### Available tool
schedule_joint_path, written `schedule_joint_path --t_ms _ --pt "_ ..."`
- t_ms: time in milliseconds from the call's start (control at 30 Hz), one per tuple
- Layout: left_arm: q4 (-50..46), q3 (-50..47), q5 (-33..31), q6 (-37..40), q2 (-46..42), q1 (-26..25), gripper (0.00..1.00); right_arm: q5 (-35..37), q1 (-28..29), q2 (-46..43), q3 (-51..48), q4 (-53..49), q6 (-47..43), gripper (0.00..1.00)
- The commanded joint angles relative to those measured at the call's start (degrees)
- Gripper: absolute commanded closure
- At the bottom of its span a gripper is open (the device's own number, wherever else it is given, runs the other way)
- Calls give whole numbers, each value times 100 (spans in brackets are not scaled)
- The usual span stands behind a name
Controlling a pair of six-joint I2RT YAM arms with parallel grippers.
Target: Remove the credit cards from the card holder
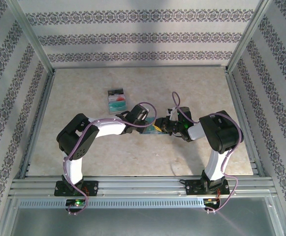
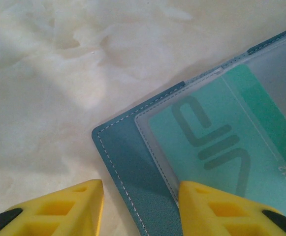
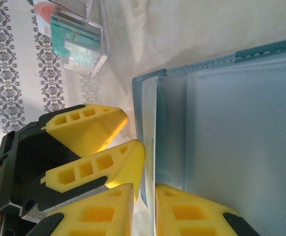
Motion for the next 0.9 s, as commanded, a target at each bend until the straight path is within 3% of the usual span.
schedule_joint_path --t_ms 0,367,867 --pt "-533 96 -179 196 233 -91 55 -120 77 115 40 307 72 81" --pt "-591 -15 -281 201 169 -91 56 1 15 12 -71 357 35 93" --pt "-619 -199 -446 161 50 -91 55 80 -259 -304 -395 209 -134 94"
